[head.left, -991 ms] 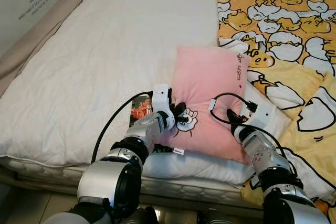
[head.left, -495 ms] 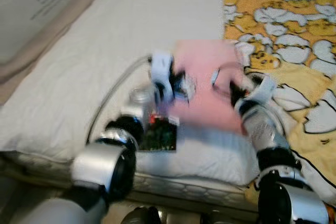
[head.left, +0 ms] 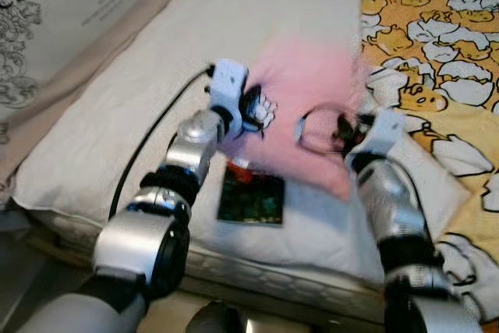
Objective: Clean up the room
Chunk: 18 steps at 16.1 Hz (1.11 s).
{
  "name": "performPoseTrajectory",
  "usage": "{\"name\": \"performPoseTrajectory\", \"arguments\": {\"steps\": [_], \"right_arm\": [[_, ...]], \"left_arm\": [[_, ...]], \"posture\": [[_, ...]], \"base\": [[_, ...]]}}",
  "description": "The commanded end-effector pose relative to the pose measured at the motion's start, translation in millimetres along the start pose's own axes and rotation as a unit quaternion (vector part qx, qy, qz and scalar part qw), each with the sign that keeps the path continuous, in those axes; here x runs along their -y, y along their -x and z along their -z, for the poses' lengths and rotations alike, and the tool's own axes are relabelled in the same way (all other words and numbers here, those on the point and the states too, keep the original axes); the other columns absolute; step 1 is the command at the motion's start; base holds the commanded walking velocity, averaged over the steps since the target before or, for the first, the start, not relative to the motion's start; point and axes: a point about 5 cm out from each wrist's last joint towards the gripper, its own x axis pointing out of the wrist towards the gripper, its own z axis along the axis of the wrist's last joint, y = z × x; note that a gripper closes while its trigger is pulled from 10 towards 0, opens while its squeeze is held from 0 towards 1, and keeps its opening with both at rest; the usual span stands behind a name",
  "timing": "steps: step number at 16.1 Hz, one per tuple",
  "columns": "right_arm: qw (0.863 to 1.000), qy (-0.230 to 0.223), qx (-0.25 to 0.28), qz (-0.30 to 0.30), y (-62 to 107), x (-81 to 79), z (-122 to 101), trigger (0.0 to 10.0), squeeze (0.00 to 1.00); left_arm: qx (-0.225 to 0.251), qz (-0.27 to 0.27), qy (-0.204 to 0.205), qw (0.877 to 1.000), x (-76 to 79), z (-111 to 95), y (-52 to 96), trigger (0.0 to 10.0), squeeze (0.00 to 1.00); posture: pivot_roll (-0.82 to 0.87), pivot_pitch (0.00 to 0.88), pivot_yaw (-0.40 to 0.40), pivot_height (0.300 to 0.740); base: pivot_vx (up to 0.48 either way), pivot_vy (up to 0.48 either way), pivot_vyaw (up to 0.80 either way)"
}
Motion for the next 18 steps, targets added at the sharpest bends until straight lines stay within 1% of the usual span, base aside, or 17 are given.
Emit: {"name": "performPoseTrajectory", "arguments": {"steps": [1, 3, 5, 6, 10, 13, 15, 16, 17, 18], "right_arm": [[1.0, 0.02, 0.024, -0.003, 0.4, -6.6, -6.4, 10.0, 0.0], [0.999, 0.033, 0.025, 0.0, 3.6, -7.6, -1.9, 10.0, 0.0], [0.999, 0.03, 0.026, 0.001, 4.4, -7.3, -1.5, 10.0, 0.0], [0.999, 0.033, 0.029, 0.002, 4.6, -6.3, -2.0, 10.0, 0.0], [0.998, 0.043, 0.037, 0.003, 4.2, -7.0, -5.4, 10.0, 0.0], [0.998, 0.049, 0.04, 0.0, 4.5, -9.8, -6.3, 10.0, 0.0], [0.998, 0.057, 0.039, -0.002, 5.8, -9.2, -6.2, 10.0, 0.0], [0.997, 0.059, 0.039, -0.001, 6.4, -8.1, -5.9, 10.0, 0.0], [0.997, 0.062, 0.038, 0.0, 6.5, -6.5, -6.1, 10.0, 0.0], [0.997, 0.062, 0.038, 0.001, 6.4, -5.9, -6.4, 10.0, 0.0]], "left_arm": [[0.023, -0.03, -0.023, 0.999, -13.9, -8.9, 3.5, 10.0, 0.0], [0.023, -0.027, -0.022, 0.999, -10.4, -5.4, 3.7, 10.0, 0.0], [0.025, -0.029, -0.025, 0.999, -8.5, -4.9, 3.2, 10.0, 0.0], [0.028, -0.031, -0.034, 0.999, -6.5, -6.0, 2.2, 10.0, 0.0], [0.031, -0.035, -0.023, 0.999, -4.6, -7.2, 0.7, 10.0, 0.0], [0.026, -0.037, -0.016, 0.999, -3.4, -4.1, 0.7, 10.0, 0.0], [0.019, -0.042, 0.0, 0.999, -1.9, -0.6, 0.4, 10.0, 0.0], [0.018, -0.048, -0.001, 0.999, -1.7, 0.4, 0.5, 10.0, 0.0], [0.013, -0.065, -0.015, 0.998, -1.6, 2.0, 0.4, 10.0, 0.0], [0.01, -0.069, -0.006, 0.998, -1.0, 3.4, 0.4, 10.0, 0.0]], "posture": [[-0.12, 0.0, 0.096, 0.74], [-0.14, 0.0, 0.104, 0.74], [-0.14, 0.0, 0.107, 0.74], [-0.14, 0.0, 0.106, 0.74], [-0.14, 0.0, 0.103, 0.74], [-0.14, 0.0, 0.098, 0.74], [-0.14, 0.0, 0.095, 0.74], [-0.14, 0.0, 0.094, 0.74], [-0.14, 0.0, 0.093, 0.74], [-0.14, 0.0, 0.093, 0.74]], "base": [[0.0, 0.48, 0.0], [0.0, 0.48, 0.0], [0.0, 0.48, 0.0], [0.0, 0.48, 0.0], [0.0, 0.48, 0.0], [0.0, 0.48, 0.0], [0.0, 0.48, 0.0], [0.0, 0.48, 0.0], [0.0, 0.0, 0.0], [0.0, 0.0, 0.0]]}}
